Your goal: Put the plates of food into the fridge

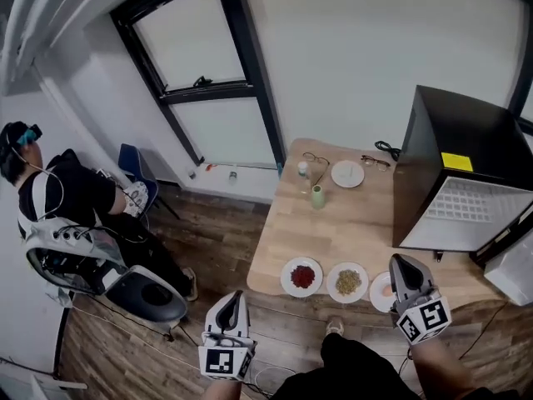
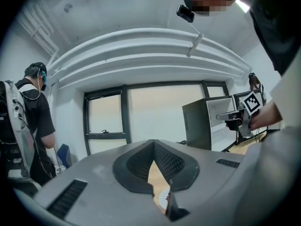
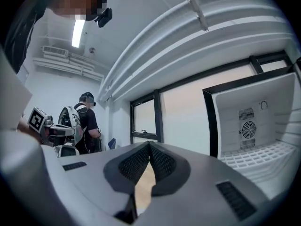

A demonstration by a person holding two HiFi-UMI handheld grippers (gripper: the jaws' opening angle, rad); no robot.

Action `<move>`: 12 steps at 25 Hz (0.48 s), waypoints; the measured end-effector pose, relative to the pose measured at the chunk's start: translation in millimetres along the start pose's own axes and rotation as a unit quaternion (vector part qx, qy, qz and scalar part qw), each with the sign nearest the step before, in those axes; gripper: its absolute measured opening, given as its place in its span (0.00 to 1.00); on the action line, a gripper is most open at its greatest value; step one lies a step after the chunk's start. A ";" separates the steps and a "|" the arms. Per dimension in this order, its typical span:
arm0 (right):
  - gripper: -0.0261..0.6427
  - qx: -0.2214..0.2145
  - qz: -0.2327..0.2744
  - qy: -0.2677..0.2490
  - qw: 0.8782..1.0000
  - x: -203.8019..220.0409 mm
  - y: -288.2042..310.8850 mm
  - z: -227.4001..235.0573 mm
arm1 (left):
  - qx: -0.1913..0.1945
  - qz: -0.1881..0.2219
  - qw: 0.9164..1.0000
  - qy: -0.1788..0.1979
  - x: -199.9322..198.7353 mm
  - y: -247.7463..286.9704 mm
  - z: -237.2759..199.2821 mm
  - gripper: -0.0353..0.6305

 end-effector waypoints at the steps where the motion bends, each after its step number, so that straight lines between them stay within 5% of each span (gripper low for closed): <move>1: 0.07 0.004 -0.002 0.002 1.000 4.0 6.9 5.4 | 0.003 -0.005 1.000 0.000 1.7 12.8 -0.4 0.06; 12: 0.07 0.033 -0.042 0.018 0.998 50.6 50.9 76.8 | 0.051 -0.013 0.999 0.008 -8.2 147.8 12.8 0.06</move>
Point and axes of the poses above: the fingertips, and each gripper's own axes: y forward along the fingers, z to its right, x out of its underside, the point moved 3 cm from there along -y, backward along the fingers, and after that the axes turned 15 degrees about -y, right-handed, at the moved point
